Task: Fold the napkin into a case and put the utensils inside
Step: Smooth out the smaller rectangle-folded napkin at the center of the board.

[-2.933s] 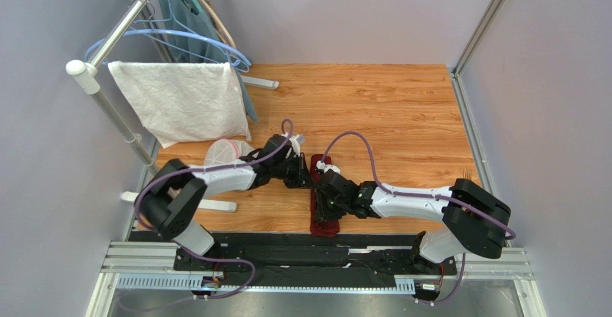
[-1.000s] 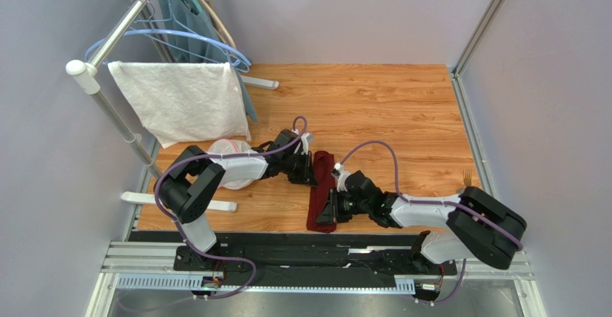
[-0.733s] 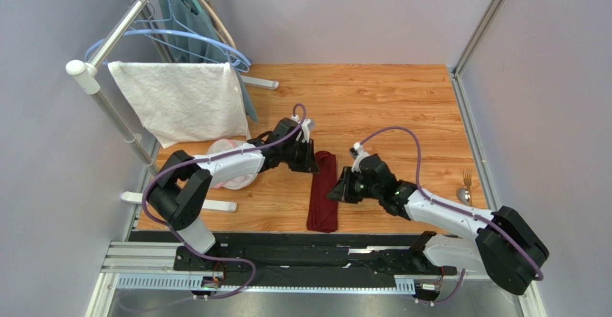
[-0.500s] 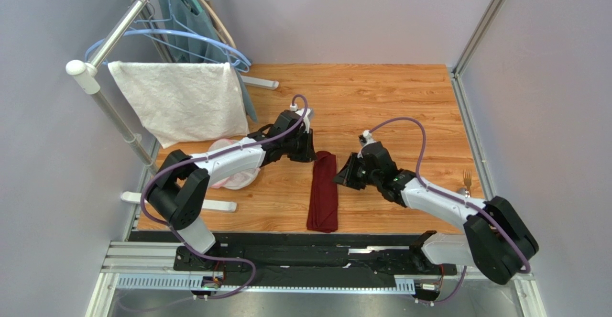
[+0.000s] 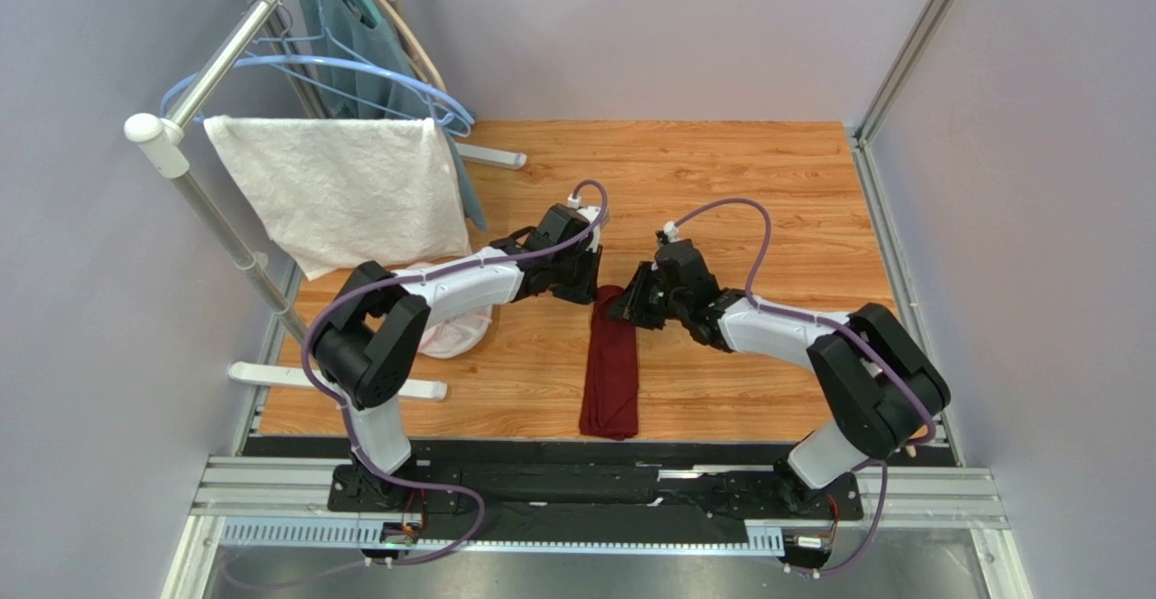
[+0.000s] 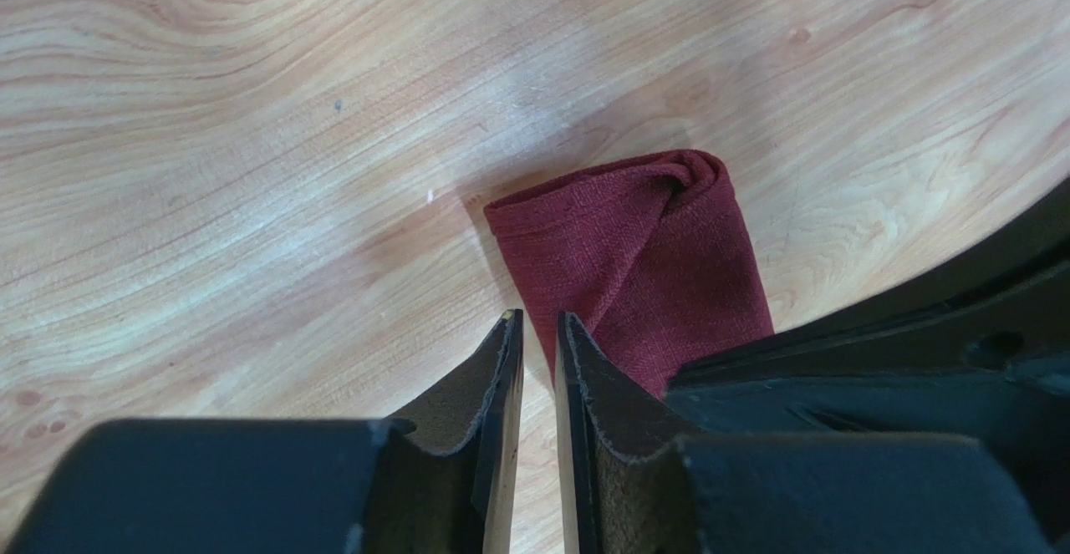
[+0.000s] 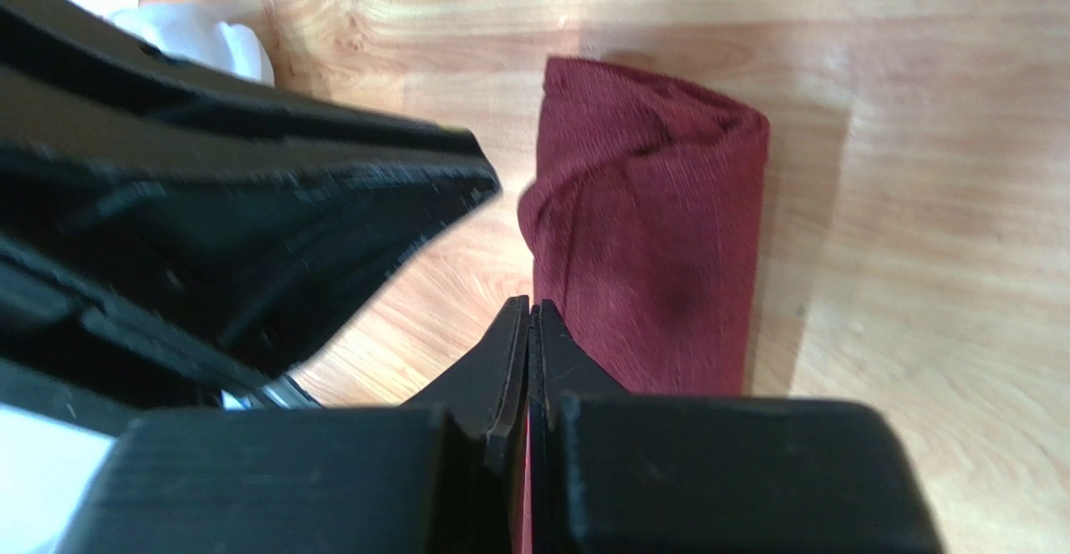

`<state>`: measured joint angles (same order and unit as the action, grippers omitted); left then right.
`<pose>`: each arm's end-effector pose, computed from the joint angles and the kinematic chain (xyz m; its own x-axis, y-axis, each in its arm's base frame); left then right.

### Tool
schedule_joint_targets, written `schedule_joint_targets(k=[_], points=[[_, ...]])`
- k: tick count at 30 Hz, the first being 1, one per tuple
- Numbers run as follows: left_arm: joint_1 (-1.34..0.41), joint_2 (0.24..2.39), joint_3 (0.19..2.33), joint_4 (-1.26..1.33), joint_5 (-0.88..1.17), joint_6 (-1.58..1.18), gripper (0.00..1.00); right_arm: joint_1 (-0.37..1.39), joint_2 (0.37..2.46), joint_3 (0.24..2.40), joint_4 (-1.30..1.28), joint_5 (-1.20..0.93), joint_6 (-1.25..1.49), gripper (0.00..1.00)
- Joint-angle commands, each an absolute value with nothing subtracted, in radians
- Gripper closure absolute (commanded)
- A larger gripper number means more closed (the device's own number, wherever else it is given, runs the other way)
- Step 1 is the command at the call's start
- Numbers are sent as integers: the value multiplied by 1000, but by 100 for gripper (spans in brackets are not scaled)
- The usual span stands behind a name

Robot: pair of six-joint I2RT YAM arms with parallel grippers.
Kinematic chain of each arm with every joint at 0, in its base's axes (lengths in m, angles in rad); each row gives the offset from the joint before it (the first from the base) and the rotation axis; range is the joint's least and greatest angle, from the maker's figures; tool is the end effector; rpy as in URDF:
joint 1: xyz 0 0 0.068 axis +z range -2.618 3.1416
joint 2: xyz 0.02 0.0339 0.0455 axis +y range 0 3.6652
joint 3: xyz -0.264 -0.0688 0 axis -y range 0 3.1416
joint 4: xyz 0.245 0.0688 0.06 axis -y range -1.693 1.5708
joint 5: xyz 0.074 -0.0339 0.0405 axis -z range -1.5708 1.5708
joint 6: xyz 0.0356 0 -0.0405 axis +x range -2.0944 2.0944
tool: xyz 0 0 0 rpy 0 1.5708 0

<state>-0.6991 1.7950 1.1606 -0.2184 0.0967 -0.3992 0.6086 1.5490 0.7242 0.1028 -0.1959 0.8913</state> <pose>0.2914 -0.2495 0.1916 -0.7990 0.1663 -0.5779 0.4109 0.8527 -0.3227 0.2474 0.1808 0.1662 -0.8702 0.3236 -0.3715 -0.0059 0.7471 0.6646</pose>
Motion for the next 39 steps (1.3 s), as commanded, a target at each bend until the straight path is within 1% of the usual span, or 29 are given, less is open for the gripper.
schedule_joint_targets(k=[1, 5, 12, 18, 23, 29, 35, 39], points=[[-713, 1807, 1219, -221, 121, -347, 76, 601, 1588, 781, 178, -178, 916, 100], [-724, 1816, 1221, -218, 103, -357, 77, 595, 1624, 787, 179, -172, 937, 100], [-724, 1858, 1256, -249, 80, -373, 83, 591, 1657, 787, 207, -167, 954, 100], [-724, 1876, 1267, -253, 67, -383, 84, 588, 1680, 776, 242, -172, 966, 100], [-724, 1836, 1259, -267, 41, -390, 84, 584, 1657, 752, 253, -173, 977, 100], [-723, 1783, 1258, -268, 32, -417, 82, 583, 1638, 742, 233, -161, 969, 100], [-700, 1793, 1269, -282, 32, -446, 81, 581, 1664, 744, 247, -166, 980, 100], [-693, 1857, 1295, -291, 48, -453, 83, 578, 1689, 750, 274, -173, 994, 100]])
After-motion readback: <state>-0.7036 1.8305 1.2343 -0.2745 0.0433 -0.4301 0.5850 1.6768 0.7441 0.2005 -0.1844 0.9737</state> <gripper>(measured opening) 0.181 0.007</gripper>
